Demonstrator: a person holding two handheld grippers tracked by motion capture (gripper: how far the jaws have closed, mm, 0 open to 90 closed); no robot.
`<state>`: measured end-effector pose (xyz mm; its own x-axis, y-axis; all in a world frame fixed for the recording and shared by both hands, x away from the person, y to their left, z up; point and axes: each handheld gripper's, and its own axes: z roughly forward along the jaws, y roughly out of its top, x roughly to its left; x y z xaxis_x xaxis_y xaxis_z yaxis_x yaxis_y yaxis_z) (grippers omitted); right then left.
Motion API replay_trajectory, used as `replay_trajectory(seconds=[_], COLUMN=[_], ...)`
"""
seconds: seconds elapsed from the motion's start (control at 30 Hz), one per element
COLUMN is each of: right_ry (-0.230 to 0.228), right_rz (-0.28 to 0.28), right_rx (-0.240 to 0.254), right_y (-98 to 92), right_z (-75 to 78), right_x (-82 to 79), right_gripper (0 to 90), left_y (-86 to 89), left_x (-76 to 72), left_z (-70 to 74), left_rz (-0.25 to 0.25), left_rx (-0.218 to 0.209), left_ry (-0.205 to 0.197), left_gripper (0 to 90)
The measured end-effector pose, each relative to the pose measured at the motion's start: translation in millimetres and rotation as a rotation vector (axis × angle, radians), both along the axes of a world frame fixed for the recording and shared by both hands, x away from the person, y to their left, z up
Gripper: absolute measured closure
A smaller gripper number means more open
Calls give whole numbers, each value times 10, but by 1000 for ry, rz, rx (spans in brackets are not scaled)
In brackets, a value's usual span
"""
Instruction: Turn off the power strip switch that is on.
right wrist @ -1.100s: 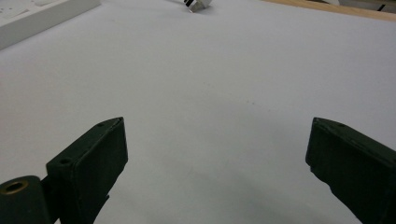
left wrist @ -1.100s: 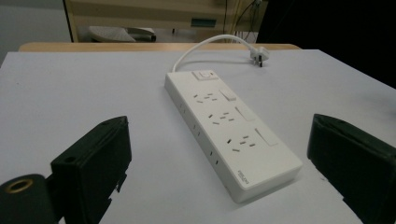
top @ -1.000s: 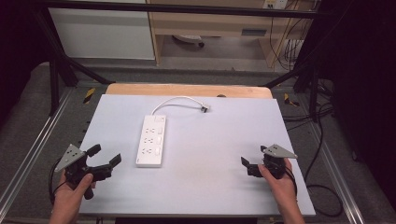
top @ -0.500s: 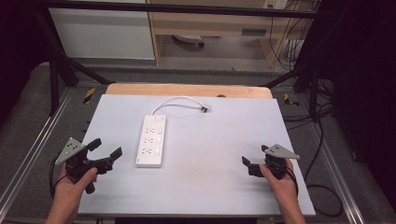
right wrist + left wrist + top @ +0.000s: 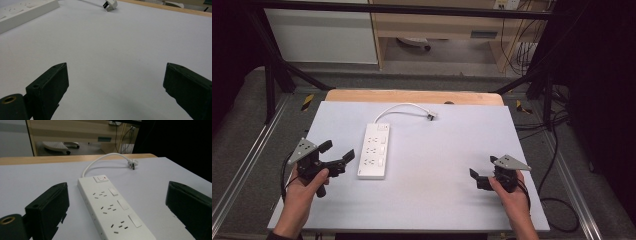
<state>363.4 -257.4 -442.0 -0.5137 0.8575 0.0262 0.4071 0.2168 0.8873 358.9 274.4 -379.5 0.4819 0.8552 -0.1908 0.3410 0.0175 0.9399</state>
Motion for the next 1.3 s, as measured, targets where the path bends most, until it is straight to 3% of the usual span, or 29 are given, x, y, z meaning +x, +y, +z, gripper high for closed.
replay_trajectory(seconds=[0.37, 0.57, 0.8, 0.97, 1.1, 1.3], right_ry=[-3, -1, -4, -2, -2, 2], right_rz=[-9, -1, -3, 3, 7, 8], right_rx=[0, 13, 11, 9, 8, 10], right_y=[-10, -16, -31, -21, -19, -10], right_z=[8, 6, 8, 10, 12, 7], right_x=[-4, 3, 1, -3, -4, 1], right_gripper=[57, 57, 57, 57, 55, 53], left_y=[-182, -374, -557, -622, -661, -701], left_x=[167, 248, 417, 493, 536, 622], left_z=[153, 118, 184, 196, 214, 234], left_rz=[-46, -64, -107, -120, -127, -122], left_rx=[14, 26, 69, 81, 85, 71], left_ry=[-21, -17, -11, -7, -27, -29], left_gripper=[52, 56, 63, 66, 53, 54])
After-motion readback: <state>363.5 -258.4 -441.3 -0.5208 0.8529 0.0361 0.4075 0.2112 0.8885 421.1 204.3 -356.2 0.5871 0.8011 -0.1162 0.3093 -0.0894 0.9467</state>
